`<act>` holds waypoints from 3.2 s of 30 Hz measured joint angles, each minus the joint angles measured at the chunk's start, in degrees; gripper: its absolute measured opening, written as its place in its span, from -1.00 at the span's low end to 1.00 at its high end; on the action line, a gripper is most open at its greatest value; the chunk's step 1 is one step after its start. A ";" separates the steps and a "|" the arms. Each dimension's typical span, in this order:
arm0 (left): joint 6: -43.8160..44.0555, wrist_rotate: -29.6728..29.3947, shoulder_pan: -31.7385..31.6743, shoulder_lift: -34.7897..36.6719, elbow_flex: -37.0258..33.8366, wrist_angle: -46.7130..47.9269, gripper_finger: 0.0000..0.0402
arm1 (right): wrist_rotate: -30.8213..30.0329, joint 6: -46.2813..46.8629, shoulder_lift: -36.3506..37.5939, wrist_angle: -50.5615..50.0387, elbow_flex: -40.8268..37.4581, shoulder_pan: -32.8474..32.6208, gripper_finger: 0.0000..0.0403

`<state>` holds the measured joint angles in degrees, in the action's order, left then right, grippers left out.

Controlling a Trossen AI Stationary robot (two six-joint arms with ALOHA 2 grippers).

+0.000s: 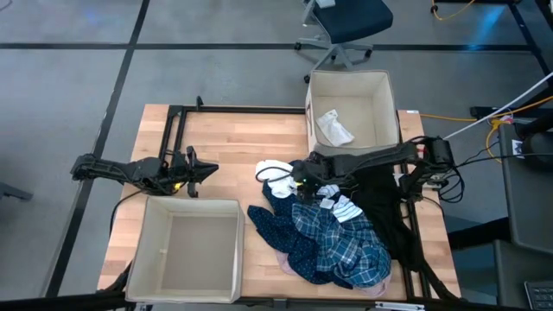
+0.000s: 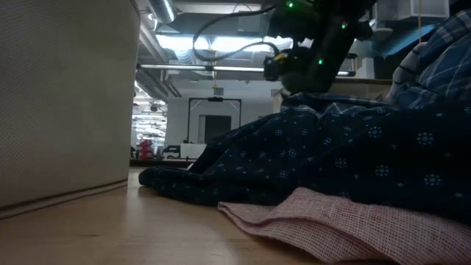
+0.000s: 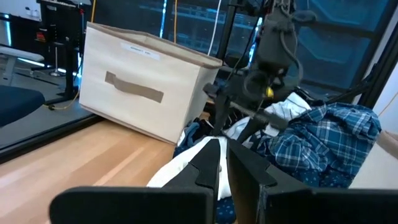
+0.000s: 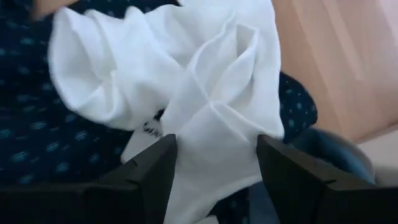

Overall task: Sort clothes
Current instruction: Put the white sock into the top laundry organizer

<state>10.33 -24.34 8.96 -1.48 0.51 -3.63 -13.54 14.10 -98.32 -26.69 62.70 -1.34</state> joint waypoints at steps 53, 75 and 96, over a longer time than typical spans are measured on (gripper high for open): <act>1.68 -0.09 -0.01 -0.12 0.00 -0.06 -0.90 | -23.24 -30.05 18.50 -14.74 35.53 12.54 -0.93; 1.70 -0.13 -0.01 -0.12 0.00 -0.06 -0.90 | -10.68 -21.64 26.22 -31.48 25.83 37.69 -0.93; 2.32 -0.22 0.00 -0.12 0.00 -0.25 -0.90 | 2.06 -11.82 25.65 -3.53 -11.82 40.36 -0.93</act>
<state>12.64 -24.56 8.96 -1.61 0.51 -3.88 -11.48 2.28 -72.66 -30.22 50.88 39.03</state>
